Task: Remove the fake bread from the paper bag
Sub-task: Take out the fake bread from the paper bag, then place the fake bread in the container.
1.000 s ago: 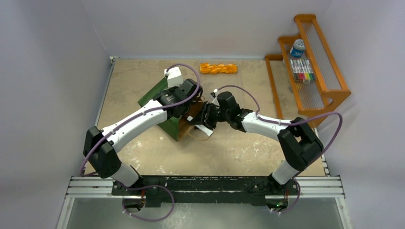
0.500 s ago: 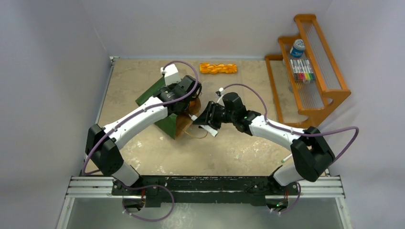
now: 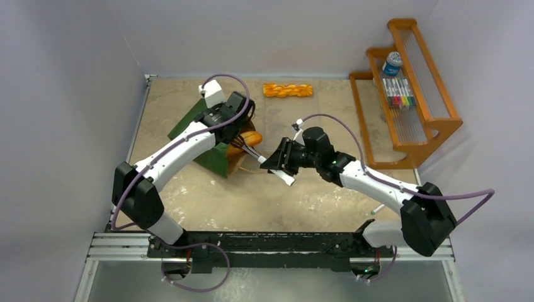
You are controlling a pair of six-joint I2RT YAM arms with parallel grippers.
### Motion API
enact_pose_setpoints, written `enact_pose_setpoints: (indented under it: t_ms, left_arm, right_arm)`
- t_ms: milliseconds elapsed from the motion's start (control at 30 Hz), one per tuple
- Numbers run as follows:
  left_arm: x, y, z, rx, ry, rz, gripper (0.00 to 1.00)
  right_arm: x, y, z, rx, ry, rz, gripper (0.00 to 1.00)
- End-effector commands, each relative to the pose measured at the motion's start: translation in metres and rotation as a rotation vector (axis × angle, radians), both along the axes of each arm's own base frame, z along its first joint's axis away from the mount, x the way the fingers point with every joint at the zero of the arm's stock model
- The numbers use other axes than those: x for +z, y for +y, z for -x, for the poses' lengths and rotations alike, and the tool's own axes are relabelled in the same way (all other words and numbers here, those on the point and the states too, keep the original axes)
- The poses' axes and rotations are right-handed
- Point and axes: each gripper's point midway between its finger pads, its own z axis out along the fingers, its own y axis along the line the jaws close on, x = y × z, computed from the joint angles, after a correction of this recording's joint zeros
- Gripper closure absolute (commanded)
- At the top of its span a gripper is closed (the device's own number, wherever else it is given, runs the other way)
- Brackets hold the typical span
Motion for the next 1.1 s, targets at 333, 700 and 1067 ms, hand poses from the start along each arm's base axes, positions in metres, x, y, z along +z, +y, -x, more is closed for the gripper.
enact_pose_setpoints:
  t_ms: [333, 700, 1067]
  left_arm:
    - [0.005, 0.037, -0.015, 0.092, -0.024, -0.005, 1.0]
    - [-0.001, 0.07, -0.018, 0.146, -0.002, -0.025, 1.0]
    - [-0.006, 0.094, -0.023, 0.161, 0.021, -0.036, 1.0]
  right_arm:
    - [0.039, -0.019, -0.014, -0.085, -0.087, -0.083, 1.0]
    - [0.064, -0.044, -0.026, -0.15, -0.124, -0.126, 1.0]
    - [0.075, -0.084, -0.063, -0.298, -0.159, -0.14, 1.0]
